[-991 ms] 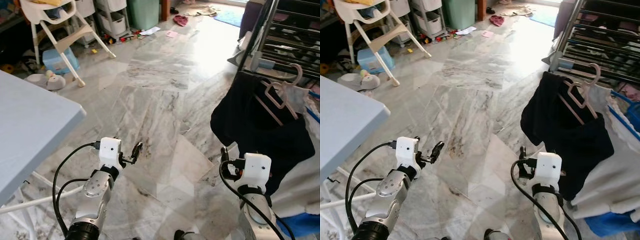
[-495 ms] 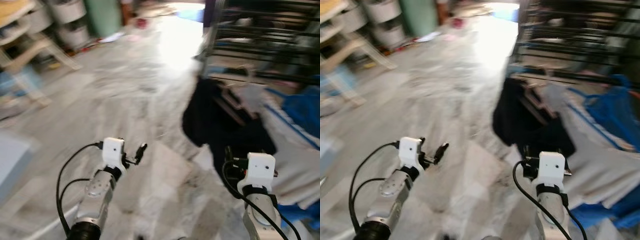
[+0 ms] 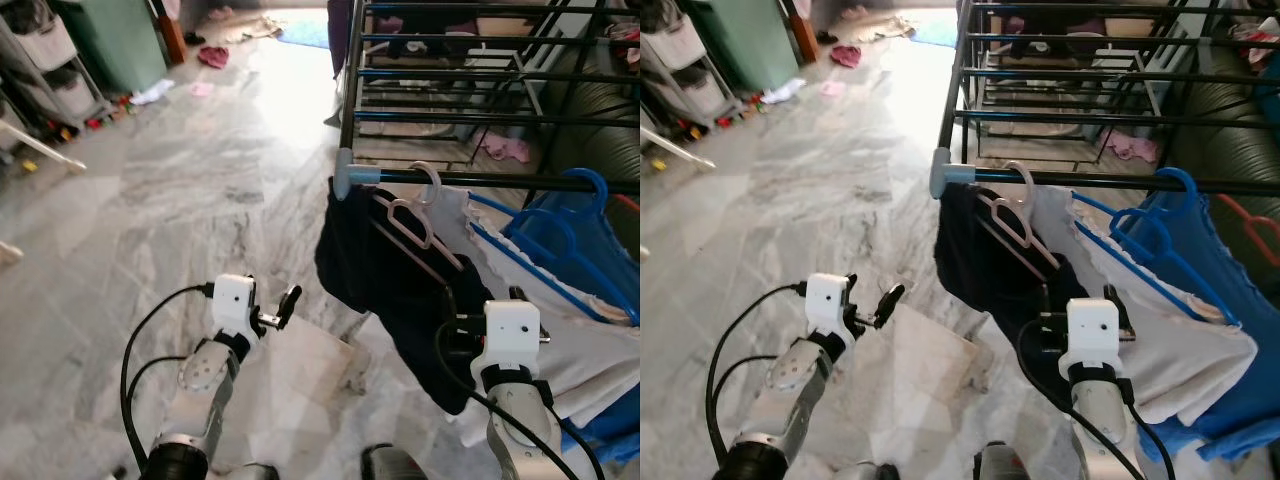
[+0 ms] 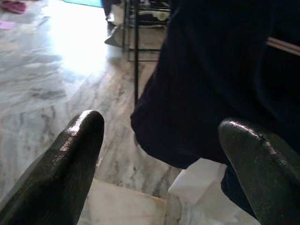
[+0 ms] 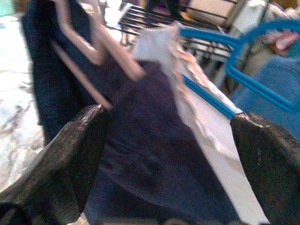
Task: Hang hanger
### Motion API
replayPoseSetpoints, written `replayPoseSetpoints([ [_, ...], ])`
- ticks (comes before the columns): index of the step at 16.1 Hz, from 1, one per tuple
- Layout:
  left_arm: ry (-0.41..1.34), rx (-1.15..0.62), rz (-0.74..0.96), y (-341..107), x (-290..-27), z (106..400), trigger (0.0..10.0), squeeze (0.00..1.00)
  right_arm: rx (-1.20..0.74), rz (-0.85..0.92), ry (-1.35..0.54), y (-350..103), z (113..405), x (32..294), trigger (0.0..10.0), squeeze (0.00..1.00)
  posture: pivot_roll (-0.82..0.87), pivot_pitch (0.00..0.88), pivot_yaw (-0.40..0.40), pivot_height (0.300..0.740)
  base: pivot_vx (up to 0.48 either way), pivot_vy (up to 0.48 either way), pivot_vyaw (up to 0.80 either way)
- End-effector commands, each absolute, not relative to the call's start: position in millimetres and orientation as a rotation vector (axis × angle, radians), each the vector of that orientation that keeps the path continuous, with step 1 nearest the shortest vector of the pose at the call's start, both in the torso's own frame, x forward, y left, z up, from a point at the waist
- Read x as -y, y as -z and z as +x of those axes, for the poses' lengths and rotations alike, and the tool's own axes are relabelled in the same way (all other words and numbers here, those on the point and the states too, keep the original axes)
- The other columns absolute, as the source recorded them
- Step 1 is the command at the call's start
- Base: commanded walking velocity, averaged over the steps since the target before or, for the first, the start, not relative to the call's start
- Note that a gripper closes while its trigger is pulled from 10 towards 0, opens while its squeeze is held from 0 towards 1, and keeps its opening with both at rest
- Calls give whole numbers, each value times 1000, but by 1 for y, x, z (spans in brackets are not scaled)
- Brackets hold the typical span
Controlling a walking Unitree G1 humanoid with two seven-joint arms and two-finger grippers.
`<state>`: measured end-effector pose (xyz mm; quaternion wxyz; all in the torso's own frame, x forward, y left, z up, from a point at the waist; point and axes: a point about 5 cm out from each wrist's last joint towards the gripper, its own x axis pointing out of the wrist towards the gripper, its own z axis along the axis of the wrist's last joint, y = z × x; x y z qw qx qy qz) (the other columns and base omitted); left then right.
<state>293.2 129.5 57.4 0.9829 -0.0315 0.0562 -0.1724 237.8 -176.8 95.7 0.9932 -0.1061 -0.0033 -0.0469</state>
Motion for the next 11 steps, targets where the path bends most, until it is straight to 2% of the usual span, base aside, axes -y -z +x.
replayPoseSetpoints([
  [1,327,-150,-53,-48,-141,285,10000,0,11,-220,54,-97,235,167,10000,0,-169,170,46,740,0,0,0],
  [6,436,-164,-30,-44,-135,271,10000,0,14,-269,20,-100,234,164,10000,0,-166,180,51,740,0,0,0],
  [7,442,-162,-33,-44,-136,271,10000,0,18,-319,12,-104,237,169,10000,0,-163,184,52,740,0,0,0],
  [11,537,-149,-92,-49,-133,267,10000,0,10,-308,-22,-117,248,180,10000,0,-161,202,56,740,0,0,0],
])
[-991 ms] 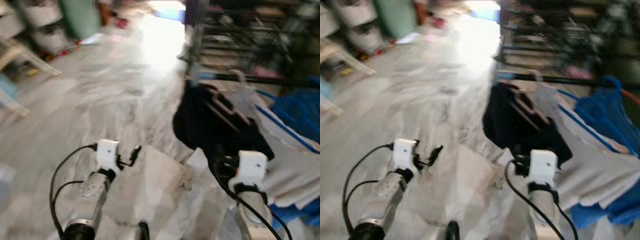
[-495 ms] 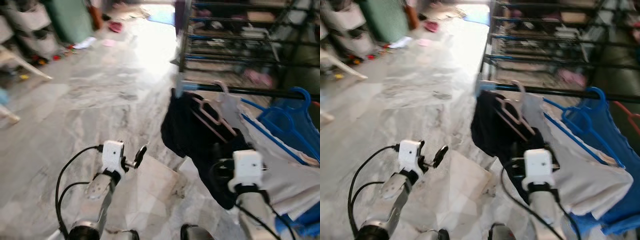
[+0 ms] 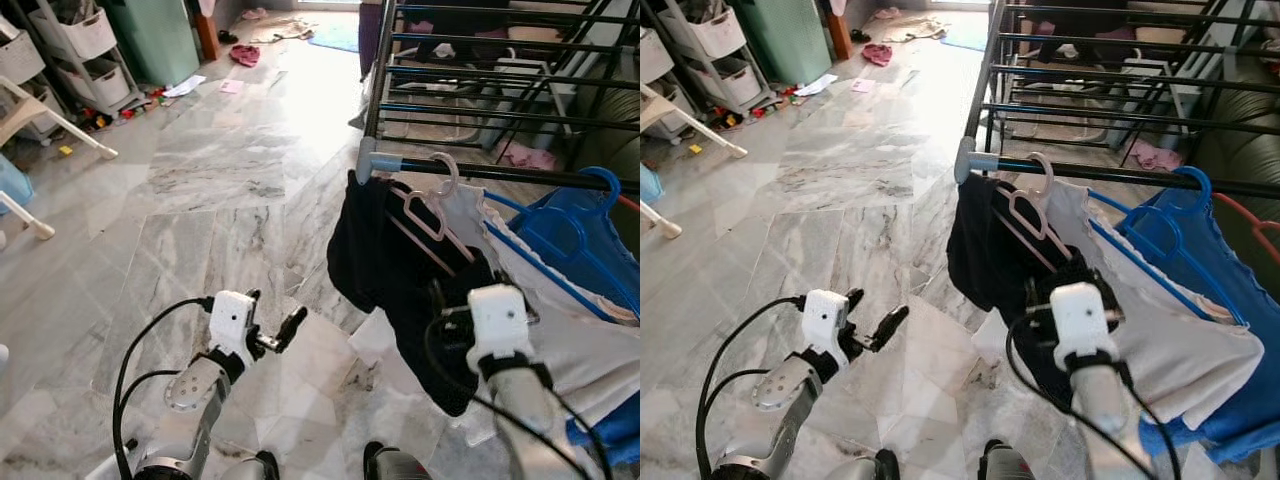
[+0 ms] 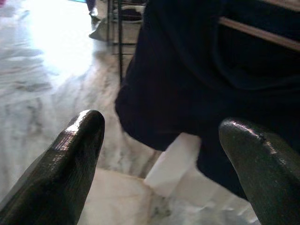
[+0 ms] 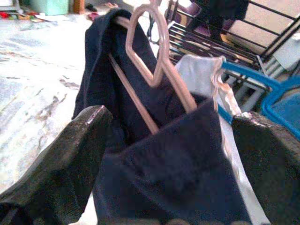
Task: Hang hanger
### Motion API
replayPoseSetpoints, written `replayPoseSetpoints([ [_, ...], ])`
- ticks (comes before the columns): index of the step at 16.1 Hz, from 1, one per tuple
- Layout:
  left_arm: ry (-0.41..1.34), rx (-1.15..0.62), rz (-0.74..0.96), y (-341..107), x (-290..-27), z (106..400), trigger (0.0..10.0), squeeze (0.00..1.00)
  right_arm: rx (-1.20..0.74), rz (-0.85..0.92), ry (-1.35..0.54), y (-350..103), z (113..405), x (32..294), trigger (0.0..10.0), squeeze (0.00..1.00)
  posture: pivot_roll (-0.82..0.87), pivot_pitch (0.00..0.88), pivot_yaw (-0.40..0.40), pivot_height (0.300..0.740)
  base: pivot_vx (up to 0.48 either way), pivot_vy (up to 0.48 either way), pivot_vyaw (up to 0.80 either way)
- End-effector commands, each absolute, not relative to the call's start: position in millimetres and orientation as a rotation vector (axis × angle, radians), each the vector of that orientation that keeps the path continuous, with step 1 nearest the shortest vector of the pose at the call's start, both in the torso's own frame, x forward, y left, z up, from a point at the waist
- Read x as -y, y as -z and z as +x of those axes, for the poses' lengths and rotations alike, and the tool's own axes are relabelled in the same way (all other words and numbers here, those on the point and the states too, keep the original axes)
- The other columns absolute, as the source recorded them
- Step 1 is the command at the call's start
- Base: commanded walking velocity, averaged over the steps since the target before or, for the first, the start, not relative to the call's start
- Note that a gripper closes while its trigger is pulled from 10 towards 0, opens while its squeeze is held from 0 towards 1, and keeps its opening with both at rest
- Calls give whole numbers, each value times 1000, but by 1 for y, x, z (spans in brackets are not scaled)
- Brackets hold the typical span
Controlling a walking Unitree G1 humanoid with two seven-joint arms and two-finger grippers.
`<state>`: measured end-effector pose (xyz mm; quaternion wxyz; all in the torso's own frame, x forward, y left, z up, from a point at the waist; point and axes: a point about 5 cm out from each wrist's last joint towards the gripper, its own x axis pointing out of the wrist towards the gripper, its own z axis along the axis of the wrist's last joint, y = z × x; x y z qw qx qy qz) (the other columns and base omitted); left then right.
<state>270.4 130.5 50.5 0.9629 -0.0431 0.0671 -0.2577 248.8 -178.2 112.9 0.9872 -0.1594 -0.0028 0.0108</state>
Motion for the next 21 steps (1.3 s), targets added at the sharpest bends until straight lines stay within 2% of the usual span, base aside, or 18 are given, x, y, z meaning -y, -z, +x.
replayPoseSetpoints([
  [1,569,-139,-101,-51,-132,267,10000,0,14,-309,-29,-120,251,182,10000,0,-160,203,55,740,0,0,0],
  [6,677,-133,-85,-59,-131,267,10000,0,-19,-316,-101,-130,266,189,10000,0,-153,208,54,740,0,0,0],
  [9,779,-122,-53,-65,-122,265,10000,0,-45,-357,-149,-136,282,199,10000,0,-151,211,52,740,0,0,0],
  [15,761,-137,-38,-62,-122,264,10000,0,-137,-317,-264,-133,305,197,10000,0,-135,207,49,740,0,0,0],
  [16,757,-140,-39,-61,-122,263,10000,0,-134,-313,-283,-135,309,197,0,0,-134,207,48,740,0,0,0],
  [21,752,-150,-38,-60,-121,262,10000,0,-171,-296,-347,-136,312,194,0,0,-133,202,47,740,0,0,0],
])
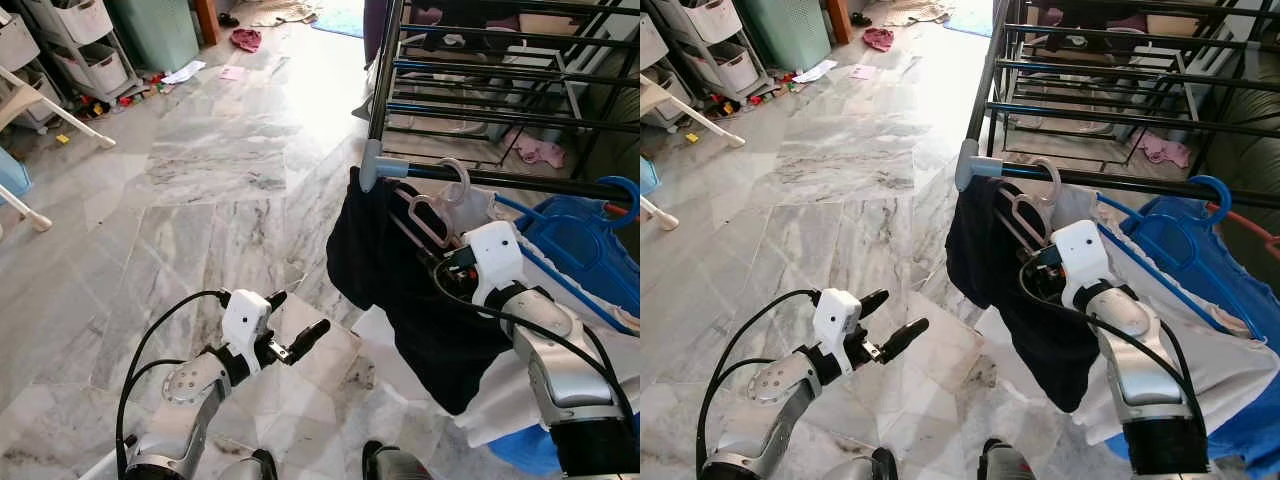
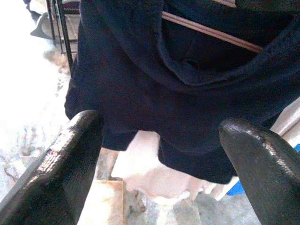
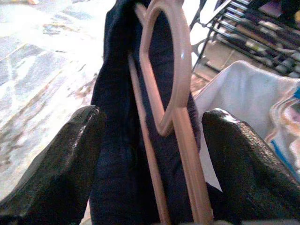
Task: Hang hanger
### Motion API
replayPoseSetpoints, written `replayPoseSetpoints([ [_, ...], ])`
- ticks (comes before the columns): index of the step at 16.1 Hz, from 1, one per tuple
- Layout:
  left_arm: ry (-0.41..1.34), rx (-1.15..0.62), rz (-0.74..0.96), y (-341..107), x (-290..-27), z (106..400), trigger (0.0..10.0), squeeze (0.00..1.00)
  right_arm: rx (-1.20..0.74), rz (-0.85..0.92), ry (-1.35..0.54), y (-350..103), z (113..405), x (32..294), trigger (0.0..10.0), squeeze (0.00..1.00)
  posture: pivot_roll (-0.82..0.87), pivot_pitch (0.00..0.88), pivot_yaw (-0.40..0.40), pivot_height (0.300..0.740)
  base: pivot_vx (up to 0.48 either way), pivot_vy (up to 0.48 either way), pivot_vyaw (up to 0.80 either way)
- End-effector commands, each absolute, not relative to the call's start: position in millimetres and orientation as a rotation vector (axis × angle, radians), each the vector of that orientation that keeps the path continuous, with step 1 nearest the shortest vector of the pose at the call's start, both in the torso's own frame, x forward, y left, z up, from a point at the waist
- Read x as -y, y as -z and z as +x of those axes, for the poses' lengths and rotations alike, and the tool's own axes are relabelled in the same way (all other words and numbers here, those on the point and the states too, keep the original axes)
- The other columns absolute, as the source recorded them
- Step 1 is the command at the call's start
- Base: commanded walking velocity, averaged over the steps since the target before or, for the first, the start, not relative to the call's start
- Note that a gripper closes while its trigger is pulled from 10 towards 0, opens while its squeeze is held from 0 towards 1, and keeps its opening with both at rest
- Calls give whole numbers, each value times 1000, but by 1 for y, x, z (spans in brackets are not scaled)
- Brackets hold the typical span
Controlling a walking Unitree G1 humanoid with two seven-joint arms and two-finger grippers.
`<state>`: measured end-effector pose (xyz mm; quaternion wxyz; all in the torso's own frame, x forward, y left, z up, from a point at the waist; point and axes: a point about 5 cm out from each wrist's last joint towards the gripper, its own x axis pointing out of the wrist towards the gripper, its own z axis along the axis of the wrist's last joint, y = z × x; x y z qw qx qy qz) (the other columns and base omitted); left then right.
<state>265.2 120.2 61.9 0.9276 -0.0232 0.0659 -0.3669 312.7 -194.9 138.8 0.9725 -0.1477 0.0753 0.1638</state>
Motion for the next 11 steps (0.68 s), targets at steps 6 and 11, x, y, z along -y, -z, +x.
replayPoseSetpoints([
  [6,764,-164,-30,-58,-118,261,10000,0,-251,-253,-320,-132,314,206,0,0,-146,201,54,740,0,0,0],
  [11,768,-167,-27,-60,-115,261,10000,0,-281,-230,-277,-131,319,214,0,0,-142,195,55,740,0,0,0],
])
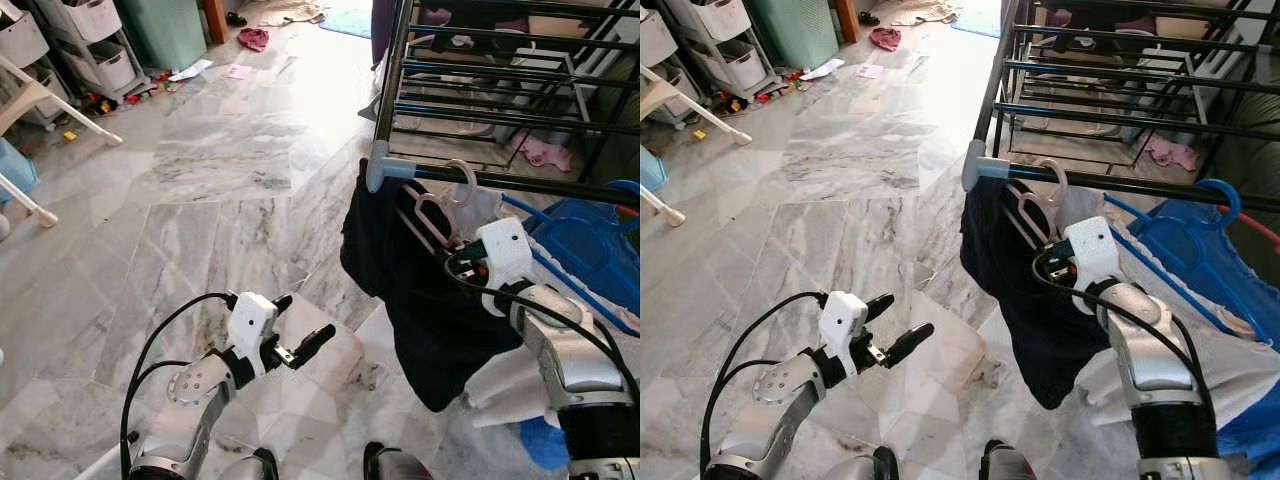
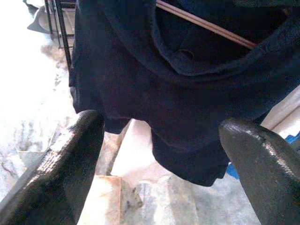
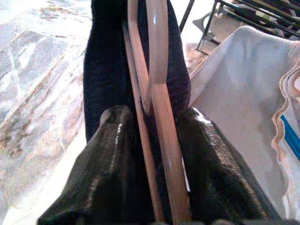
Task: Hang hanger
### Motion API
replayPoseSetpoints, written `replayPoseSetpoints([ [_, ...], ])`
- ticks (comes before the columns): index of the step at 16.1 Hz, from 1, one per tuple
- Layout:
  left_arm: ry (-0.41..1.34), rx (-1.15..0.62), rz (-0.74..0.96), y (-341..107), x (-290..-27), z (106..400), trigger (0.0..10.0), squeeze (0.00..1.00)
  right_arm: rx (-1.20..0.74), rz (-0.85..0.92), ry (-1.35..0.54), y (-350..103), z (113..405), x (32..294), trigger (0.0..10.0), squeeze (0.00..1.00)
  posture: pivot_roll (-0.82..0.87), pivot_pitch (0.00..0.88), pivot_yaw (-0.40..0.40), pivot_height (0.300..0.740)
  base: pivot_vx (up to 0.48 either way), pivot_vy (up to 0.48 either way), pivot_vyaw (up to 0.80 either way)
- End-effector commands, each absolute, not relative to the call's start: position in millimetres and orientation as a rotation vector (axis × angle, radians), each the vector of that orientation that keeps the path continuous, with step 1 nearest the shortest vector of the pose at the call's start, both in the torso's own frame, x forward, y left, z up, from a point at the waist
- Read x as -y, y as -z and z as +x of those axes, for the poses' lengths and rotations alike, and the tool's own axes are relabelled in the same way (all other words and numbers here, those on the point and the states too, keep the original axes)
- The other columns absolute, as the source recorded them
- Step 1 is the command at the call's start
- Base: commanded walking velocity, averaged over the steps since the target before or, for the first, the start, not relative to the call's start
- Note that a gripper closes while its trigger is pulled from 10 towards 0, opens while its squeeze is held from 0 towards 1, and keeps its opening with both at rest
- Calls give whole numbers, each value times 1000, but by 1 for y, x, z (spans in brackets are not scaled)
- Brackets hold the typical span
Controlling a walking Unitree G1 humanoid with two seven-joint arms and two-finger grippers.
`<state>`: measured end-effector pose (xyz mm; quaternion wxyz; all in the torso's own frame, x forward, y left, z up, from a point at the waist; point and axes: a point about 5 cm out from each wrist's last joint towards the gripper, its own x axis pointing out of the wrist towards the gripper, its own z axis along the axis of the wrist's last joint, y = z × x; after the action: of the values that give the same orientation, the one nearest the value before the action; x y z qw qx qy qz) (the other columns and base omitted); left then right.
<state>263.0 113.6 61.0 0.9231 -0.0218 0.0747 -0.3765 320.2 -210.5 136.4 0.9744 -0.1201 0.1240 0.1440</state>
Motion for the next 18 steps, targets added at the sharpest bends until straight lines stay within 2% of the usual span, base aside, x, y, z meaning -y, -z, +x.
replayPoseSetpoints([
  [1,767,-167,-28,-60,-114,261,10000,0,-291,-230,-275,-129,320,215,0,0,-141,193,51,740,0,0,0],
  [14,765,-198,-25,-53,-118,257,10000,0,-314,-163,-254,-118,317,217,0,0,-143,196,58,740,0,0,0],
  [16,764,-203,-24,-51,-119,257,10000,0,-303,-164,-242,-119,318,217,0,0,-142,196,61,740,0,0,0],
  [18,758,-211,-20,-46,-120,256,10000,0,-211,-172,-230,-132,320,214,0,0,-143,195,59,740,0,0,0],
])
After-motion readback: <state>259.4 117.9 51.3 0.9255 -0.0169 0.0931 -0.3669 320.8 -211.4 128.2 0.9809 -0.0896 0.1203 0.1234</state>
